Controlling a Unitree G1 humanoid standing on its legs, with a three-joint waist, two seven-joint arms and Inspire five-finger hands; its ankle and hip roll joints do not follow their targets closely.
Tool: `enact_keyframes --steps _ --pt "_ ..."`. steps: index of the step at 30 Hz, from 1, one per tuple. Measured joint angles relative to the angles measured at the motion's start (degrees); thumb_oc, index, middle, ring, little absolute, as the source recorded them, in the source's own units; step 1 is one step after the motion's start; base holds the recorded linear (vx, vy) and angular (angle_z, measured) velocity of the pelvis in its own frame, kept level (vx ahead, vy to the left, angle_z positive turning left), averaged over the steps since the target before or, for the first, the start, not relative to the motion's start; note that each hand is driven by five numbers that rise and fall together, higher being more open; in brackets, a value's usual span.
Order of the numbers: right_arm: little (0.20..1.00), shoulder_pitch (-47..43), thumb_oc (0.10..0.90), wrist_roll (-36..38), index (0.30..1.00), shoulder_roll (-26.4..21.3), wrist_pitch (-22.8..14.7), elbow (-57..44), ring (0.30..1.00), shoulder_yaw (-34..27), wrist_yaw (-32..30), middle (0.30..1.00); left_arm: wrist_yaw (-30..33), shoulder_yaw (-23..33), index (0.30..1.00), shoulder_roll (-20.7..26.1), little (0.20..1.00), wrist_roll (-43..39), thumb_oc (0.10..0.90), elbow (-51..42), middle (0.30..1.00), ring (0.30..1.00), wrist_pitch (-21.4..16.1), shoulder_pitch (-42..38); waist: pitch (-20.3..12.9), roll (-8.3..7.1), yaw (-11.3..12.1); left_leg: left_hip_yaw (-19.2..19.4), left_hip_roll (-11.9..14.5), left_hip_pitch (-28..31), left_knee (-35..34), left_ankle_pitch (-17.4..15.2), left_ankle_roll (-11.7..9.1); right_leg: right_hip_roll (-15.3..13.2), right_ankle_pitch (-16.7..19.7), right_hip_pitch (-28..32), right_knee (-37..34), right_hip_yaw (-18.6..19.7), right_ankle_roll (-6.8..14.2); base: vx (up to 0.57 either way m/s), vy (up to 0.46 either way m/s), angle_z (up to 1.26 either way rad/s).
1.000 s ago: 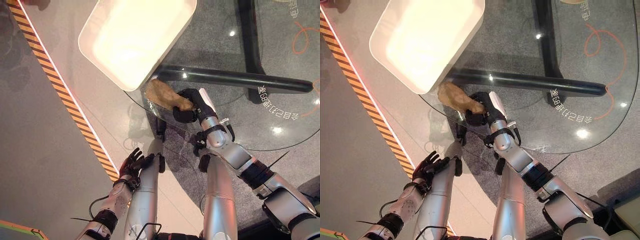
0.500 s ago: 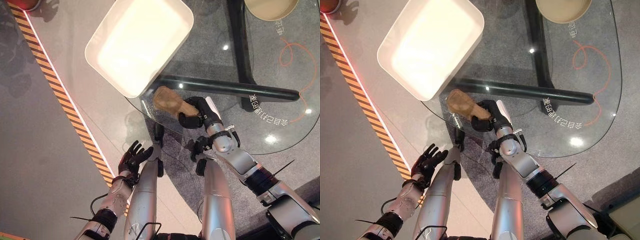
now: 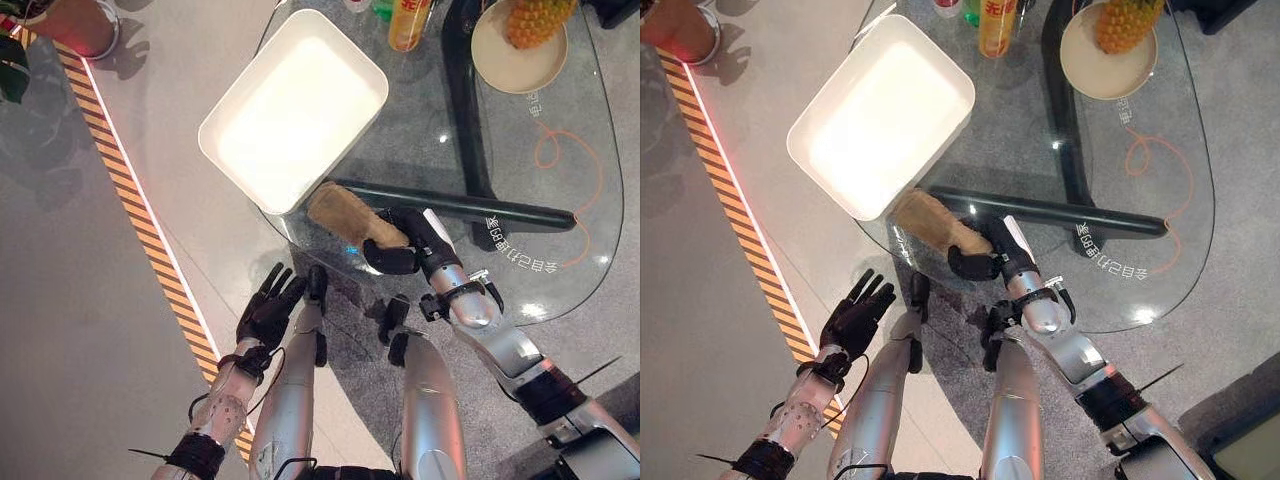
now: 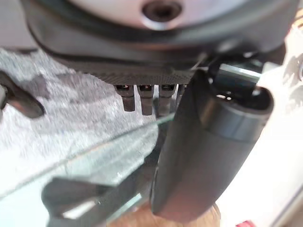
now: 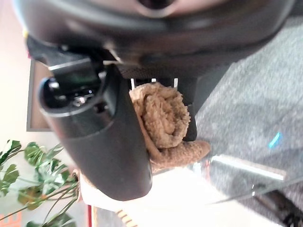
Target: Wipe the table with a cloth and put it in the basket.
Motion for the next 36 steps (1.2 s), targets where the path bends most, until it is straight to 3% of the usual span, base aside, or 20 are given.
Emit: enact_keyframes --steps 9,13,18,29,36 --pt "0.2 7.0 0.1 4.4 0.3 -0.2 -5.4 -5.6 0.3 -3.4 5.9 0.3 -5.7 0.4 0.9 0.7 0.9 -12.8 0.8 -7.7 0.9 0.9 2.6 0.8 0.2 -0.47 -0.4 0.2 0.1 0.6 0.0 0.2 0.1 0.0 -0.3 0.3 0.1 0.0 -0.1 0.0 0.0 0.0" --pt "0.2 7.6 0.1 4.3 0.3 -1.7 -5.7 -6.1 0.3 -3.4 10.1 0.3 -8.5 0.3 0.9 0.8 0.9 -16.3 0.8 -10.2 0.9 0.9 3.6 1.6 0.2 -1.12 -1.4 1.0 0.3 0.5 0.1 -0.4 0.4 0.1 -0.3 -0.1 -0.3 0.9 -0.1 0.01 0.003 -0.1" --pt "0.2 7.6 0.1 4.3 0.3 -4.0 -5.8 -7.6 0.3 -2.6 12.9 0.3 -8.8 0.2 0.9 1.0 0.9 -17.1 0.8 -13.2 0.9 0.9 5.3 1.6 0.2 -1.22 -1.7 1.5 0.5 -0.6 0.2 -0.6 0.5 0.5 0.2 -1.0 -1.1 1.4 0.4 0.0 -0.006 -0.07" --pt "0.2 5.7 0.1 3.7 0.3 -4.0 -5.8 -8.0 0.3 -0.9 13.1 0.3 -9.1 -0.1 0.9 3.8 0.9 -18.3 0.8 -14.2 0.9 0.9 5.3 1.4 0.3 -1.7 -1.5 1.5 0.4 -0.7 0.2 -0.2 0.6 0.4 0.3 -1.1 -0.9 1.4 0.3 0.0 0.0 0.0" --pt "0.2 5.9 0.1 3.5 0.3 -5.5 -5.7 -7.9 0.3 0.1 13.1 0.3 -9.1 -1.7 0.9 6.0 0.9 -12.6 0.8 -15.2 0.9 0.9 4.2 1.3 0.3 -1.71 -1.5 1.4 0.4 -0.7 0.1 -0.6 0.5 0.3 0.2 -1.5 -0.3 1.4 0.2 0.0 0.0 0.0"
